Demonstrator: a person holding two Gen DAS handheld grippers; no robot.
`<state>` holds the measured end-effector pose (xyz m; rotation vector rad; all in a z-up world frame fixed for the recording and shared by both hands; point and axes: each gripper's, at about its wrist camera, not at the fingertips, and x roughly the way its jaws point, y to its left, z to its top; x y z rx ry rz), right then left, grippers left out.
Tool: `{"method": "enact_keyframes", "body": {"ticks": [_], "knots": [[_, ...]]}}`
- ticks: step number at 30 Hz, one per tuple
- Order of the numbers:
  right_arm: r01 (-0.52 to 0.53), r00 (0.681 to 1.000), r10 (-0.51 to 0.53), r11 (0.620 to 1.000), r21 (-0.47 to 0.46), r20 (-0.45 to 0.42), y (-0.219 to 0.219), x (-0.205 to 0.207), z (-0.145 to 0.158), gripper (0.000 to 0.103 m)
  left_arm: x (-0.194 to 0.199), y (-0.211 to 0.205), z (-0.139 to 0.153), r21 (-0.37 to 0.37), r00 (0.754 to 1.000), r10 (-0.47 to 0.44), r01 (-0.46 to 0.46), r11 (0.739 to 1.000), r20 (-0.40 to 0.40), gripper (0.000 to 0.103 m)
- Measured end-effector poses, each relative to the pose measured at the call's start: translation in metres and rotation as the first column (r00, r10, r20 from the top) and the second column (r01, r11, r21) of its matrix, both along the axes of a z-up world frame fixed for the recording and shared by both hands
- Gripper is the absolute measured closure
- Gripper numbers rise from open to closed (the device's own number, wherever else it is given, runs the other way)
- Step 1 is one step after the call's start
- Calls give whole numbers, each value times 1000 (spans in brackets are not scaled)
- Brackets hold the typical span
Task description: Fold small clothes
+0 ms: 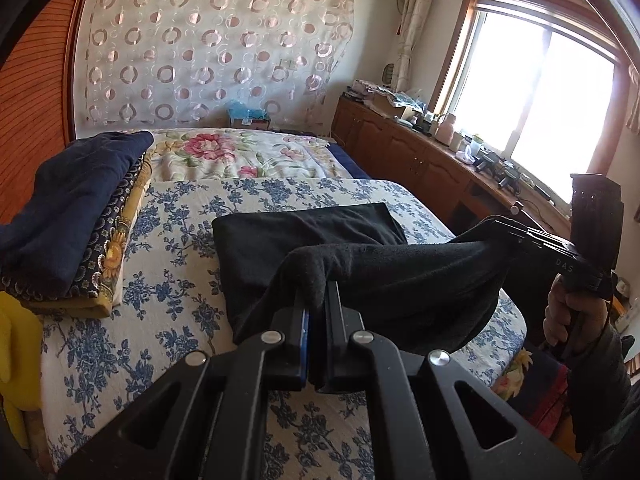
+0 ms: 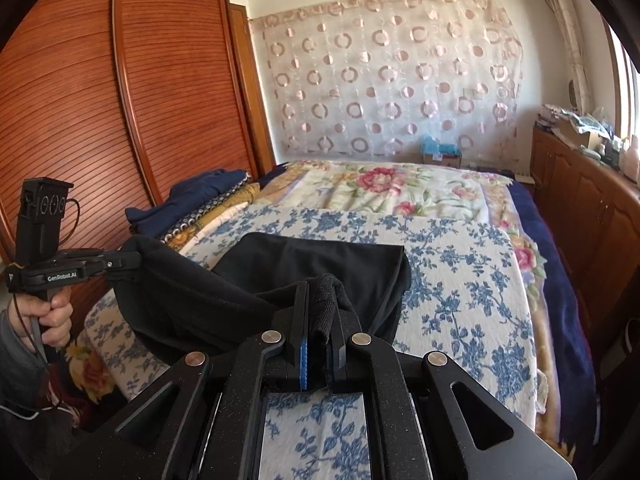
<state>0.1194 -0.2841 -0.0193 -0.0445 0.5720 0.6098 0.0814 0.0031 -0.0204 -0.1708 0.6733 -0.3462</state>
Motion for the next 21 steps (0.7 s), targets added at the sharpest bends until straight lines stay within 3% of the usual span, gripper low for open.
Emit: {"method": "enact_keyframes", "body": {"ticks": [12, 21], "knots": [[-12, 999, 12, 1000, 4, -33, 6, 48, -10, 100, 50, 9, -10, 11, 999, 12, -11, 1000, -40, 99], [-11, 998, 10, 1000, -5, -56, 15, 107, -19, 100, 105, 19, -21, -5, 998, 17, -18, 1000, -65, 98]]}}
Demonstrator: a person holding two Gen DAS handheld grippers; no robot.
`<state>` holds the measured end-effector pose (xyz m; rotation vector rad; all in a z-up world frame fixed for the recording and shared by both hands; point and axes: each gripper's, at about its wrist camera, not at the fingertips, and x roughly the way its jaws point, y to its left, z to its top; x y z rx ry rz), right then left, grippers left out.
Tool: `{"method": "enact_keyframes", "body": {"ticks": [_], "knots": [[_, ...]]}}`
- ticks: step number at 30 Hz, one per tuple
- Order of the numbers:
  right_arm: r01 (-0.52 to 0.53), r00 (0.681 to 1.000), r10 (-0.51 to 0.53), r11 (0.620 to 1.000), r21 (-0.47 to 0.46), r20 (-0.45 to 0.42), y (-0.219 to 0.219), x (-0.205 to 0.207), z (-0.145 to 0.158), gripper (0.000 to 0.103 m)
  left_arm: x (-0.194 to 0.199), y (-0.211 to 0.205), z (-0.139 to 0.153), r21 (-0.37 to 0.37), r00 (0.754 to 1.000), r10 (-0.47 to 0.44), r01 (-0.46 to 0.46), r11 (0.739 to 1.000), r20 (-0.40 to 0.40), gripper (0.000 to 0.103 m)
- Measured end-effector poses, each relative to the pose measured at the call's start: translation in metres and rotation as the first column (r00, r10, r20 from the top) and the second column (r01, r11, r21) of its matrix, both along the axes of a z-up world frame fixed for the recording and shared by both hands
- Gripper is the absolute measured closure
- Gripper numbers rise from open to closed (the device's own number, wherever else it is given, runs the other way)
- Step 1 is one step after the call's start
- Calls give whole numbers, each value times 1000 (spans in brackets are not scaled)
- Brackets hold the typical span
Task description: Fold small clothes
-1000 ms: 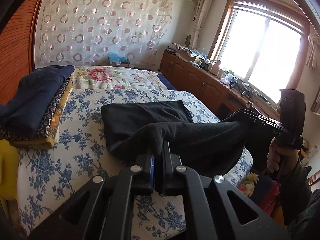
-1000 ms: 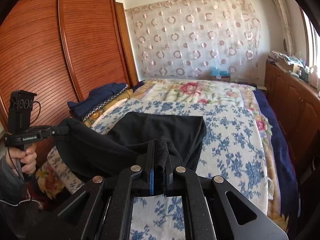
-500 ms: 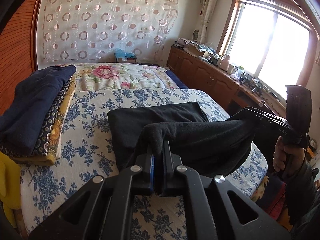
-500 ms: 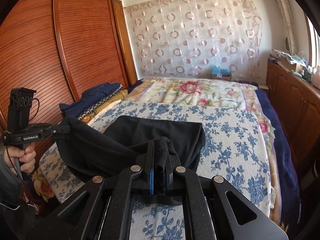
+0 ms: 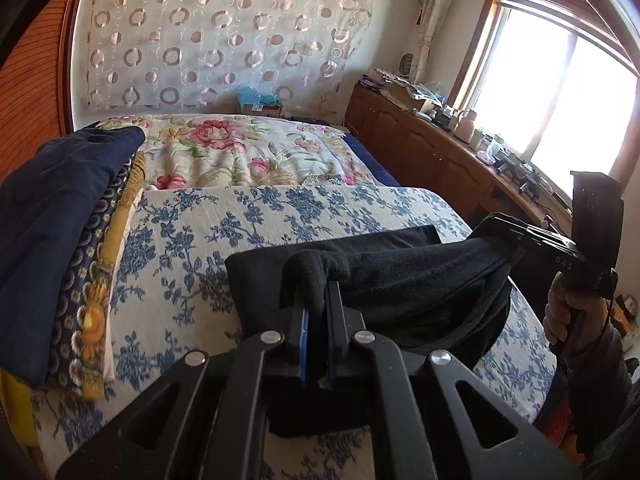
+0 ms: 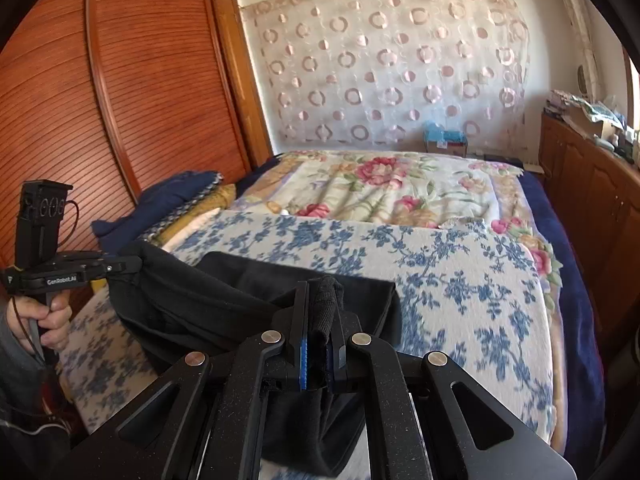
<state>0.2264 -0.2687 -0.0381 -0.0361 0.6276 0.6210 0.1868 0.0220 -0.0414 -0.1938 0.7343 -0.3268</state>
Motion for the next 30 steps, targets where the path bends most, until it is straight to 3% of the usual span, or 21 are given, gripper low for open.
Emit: {"method": "enact_keyframes", "body": {"ticks": [9, 12, 14, 19, 21, 23, 24, 30], "knots": [[24, 998, -25, 999, -31, -51, 7, 48, -27, 100, 36, 9, -11, -28, 1000, -4, 3, 1000, -20, 97], [26, 997, -29, 999, -38, -74, 7, 56, -37, 100, 38, 14, -10, -28, 1000, 1, -1, 1000, -10, 88], [27, 996, -30, 999, -40, -88, 8, 61, -42, 100, 38, 17, -8, -29, 1000, -1, 1, 1000, 0, 72], [36, 995, -39, 999, -32, -93, 8, 65, -41, 97, 29, 21, -8, -33, 1000, -23, 22, 999, -5, 59], [57, 995, -61, 996, -63, -72, 8, 63, -36, 89, 23, 22, -10, -22, 1000, -13, 13, 1000, -10, 58], [95, 994, -98, 993, -75, -41, 4, 61, -30, 65, 18, 22, -12, -21, 1000, -14, 13, 1000, -16, 58], [106, 993, -109, 992, -69, -36, 0, 60, -27, 62, 15, 23, -14, -25, 1000, -19, 19, 999, -21, 58], [111, 994, -112, 992, -63, -6, -24, 44, -12, 60, 16, 16, -24, -32, 997, -49, 47, 998, -66, 58]]}}
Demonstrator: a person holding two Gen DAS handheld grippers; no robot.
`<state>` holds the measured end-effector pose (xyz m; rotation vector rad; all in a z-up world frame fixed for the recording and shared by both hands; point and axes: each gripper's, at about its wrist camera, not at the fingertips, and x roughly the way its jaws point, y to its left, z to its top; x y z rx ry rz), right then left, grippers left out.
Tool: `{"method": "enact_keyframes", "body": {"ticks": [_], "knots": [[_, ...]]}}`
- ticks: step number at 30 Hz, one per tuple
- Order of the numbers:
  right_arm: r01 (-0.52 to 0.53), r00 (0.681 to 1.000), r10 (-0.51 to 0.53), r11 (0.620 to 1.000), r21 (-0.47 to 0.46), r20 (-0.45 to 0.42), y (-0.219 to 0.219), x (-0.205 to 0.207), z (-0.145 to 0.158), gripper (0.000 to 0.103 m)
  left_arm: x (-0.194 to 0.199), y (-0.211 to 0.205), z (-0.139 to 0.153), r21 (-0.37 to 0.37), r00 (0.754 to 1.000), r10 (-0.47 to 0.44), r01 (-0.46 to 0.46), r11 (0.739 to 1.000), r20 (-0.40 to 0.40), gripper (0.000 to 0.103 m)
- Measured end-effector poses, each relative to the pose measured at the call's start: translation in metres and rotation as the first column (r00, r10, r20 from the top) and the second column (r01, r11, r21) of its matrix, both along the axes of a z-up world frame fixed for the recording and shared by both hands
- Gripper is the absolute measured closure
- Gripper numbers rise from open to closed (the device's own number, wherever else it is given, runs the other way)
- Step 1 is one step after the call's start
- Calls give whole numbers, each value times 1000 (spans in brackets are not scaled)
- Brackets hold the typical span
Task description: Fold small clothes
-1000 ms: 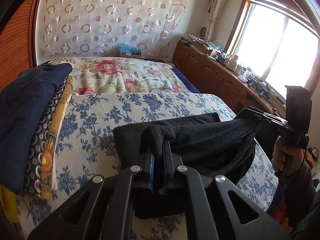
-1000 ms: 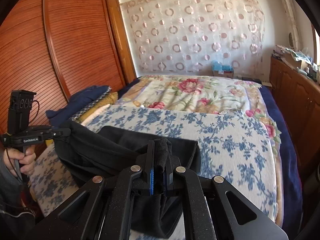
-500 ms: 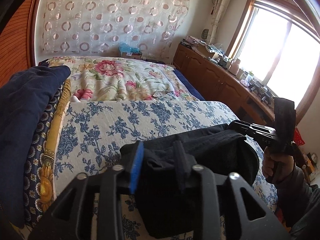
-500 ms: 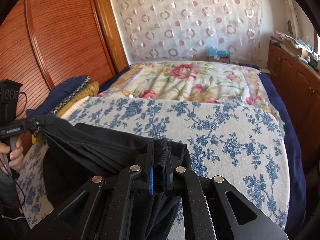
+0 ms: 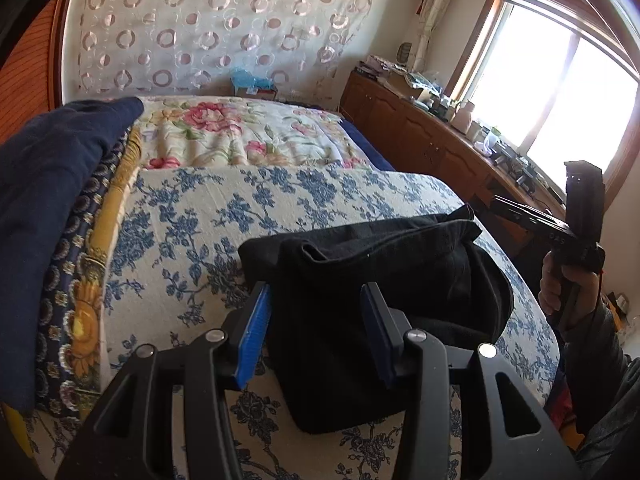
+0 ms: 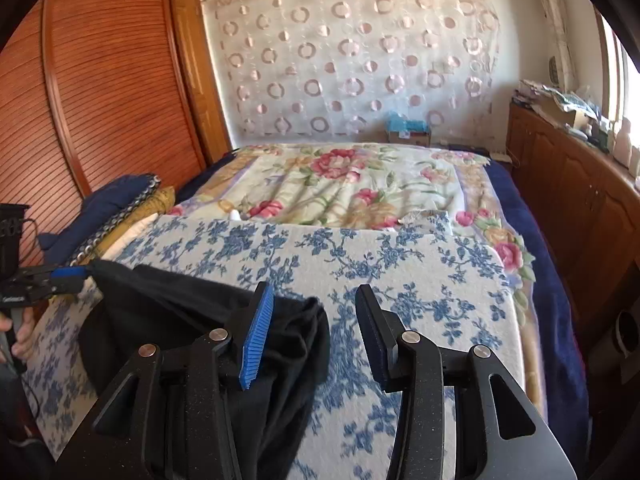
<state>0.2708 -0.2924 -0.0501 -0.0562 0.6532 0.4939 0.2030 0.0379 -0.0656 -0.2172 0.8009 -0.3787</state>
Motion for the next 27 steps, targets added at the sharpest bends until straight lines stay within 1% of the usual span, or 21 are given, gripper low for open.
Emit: {"method": "enact_keyframes", "body": {"ticks": [2, 4, 8, 12, 15, 16, 17, 18, 19, 20, 22, 24, 26, 27], "knots": [[-27, 1000, 27, 1000, -13, -10, 0, -4, -2, 58, 6, -4, -4, 8, 1000, -15, 16, 1000, -10, 58], [-51, 998, 50, 998, -36, -24, 1, -8, -9, 56, 15, -11, -8, 36, 999, -22, 23, 999, -24, 58], [-102, 993, 98, 993, -58, -68, 8, -10, -26, 55, 34, -18, -12, 61, 999, -18, 20, 998, -38, 58], [-143, 986, 135, 987, -78, -98, 20, 3, -37, 55, 47, -21, -14, 73, 999, -15, 18, 997, -40, 58], [-165, 983, 159, 983, -74, -87, 27, 11, -40, 55, 52, -21, -20, 93, 999, 2, 2, 996, -44, 58], [-176, 982, 170, 982, -68, -88, 28, 12, -41, 58, 52, -20, -21, 95, 999, 10, -6, 996, -44, 58], [-192, 979, 186, 980, -59, -87, 29, 13, -41, 73, 52, -18, -22, 95, 999, 21, -17, 995, -41, 58], [-214, 974, 209, 976, -48, -89, 30, 15, -41, 84, 52, -18, -22, 93, 999, 28, -24, 995, -40, 58], [-239, 968, 235, 970, -36, -93, 32, 17, -41, 97, 53, -16, -23, 90, 999, 32, -28, 996, -41, 58], [-247, 965, 243, 969, -26, -92, 32, 18, -41, 98, 53, -15, -24, 91, 999, 35, -31, 995, -40, 58], [-224, 972, 224, 975, 7, -70, 29, 19, -36, 99, 52, -15, -24, 102, 999, 42, -38, 994, -35, 58], [-120, 991, 119, 993, -7, -66, 21, 26, -33, 100, 50, -12, -25, 112, 998, 54, -50, 992, -24, 58], [-75, 994, 74, 997, -13, -78, 18, 32, -33, 100, 49, -10, -25, 108, 998, 57, -54, 993, -25, 58], [-74, 993, 72, 997, -16, -90, 18, 33, -35, 100, 49, -10, -25, 108, 998, 61, -58, 992, -21, 58]]}}
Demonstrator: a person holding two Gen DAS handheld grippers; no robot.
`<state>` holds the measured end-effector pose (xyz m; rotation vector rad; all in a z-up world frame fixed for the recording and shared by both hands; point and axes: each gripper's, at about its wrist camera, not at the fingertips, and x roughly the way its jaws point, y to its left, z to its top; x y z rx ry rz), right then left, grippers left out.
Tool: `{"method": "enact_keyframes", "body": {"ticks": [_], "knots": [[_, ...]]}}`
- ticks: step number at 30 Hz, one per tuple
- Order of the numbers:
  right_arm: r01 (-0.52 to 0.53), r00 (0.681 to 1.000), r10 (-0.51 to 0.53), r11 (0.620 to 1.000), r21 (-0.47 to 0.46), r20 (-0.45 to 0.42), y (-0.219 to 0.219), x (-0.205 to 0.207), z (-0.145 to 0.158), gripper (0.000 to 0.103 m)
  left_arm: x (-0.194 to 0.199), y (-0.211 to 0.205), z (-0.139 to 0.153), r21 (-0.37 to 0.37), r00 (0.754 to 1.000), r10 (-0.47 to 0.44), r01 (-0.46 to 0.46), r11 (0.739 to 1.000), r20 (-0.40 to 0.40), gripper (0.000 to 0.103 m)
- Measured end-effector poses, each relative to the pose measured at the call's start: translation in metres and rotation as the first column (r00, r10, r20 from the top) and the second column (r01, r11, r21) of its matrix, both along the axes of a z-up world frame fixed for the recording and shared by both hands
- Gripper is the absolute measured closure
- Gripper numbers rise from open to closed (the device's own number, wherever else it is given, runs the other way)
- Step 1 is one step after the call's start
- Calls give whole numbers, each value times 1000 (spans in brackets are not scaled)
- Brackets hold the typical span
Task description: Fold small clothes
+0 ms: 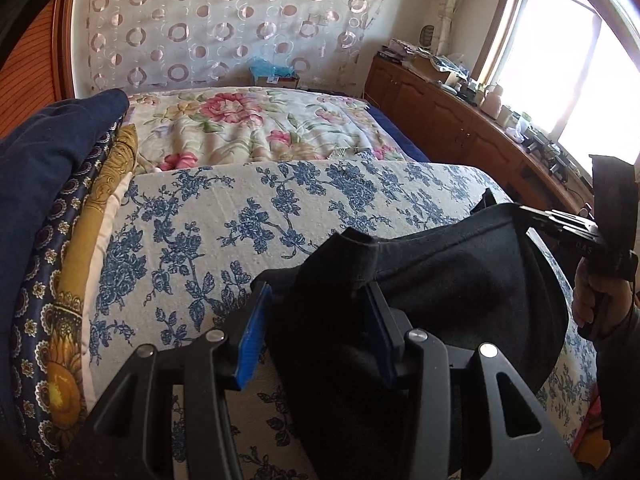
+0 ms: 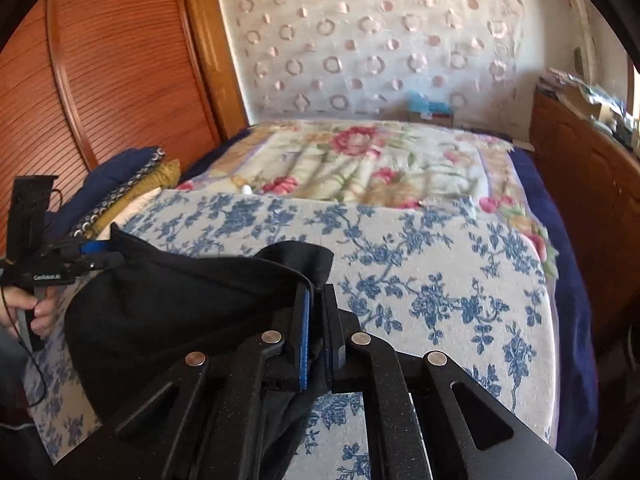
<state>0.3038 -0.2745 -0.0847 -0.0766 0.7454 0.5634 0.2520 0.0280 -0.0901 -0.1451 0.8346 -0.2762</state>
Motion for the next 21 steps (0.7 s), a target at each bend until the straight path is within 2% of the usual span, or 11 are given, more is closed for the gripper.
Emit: {"method": "enact_keyframes", "body": {"ticks": [6, 7, 8, 10, 12, 14, 18, 21], "knots": [[3, 1000, -4, 999, -35, -4, 5, -4, -2, 100, 7, 1, 5, -22, 999, -16, 17, 1000, 28, 60], [0, 1000, 0, 1000, -29, -3, 4, -6, -1, 100, 9, 0, 6, -34, 999, -37, 38, 999, 30, 79], [0, 1000, 0, 1000, -26, 0, 4, -8, 0, 100, 12, -1, 7, -49, 998, -65, 67, 997, 27, 93], [0, 1000, 0, 999, -32, 5, 4, -8, 0, 100, 14, -3, 12, -37, 996, -73, 75, 997, 44, 100], [3, 1000, -3, 999, -33, 14, 5, -10, 2, 100, 10, -1, 22, -44, 995, -42, 47, 998, 95, 100], [9, 1000, -9, 1000, -27, 22, 4, -13, 4, 100, 10, 5, 28, -53, 994, -10, 16, 998, 109, 100], [16, 998, -15, 1000, -12, 53, 3, -22, 14, 99, 17, 8, 21, -29, 997, 13, -11, 1000, 77, 100], [34, 997, -31, 999, -32, 73, 5, -26, 19, 93, 17, 5, 16, -14, 998, 14, -13, 1000, 56, 97]]}}
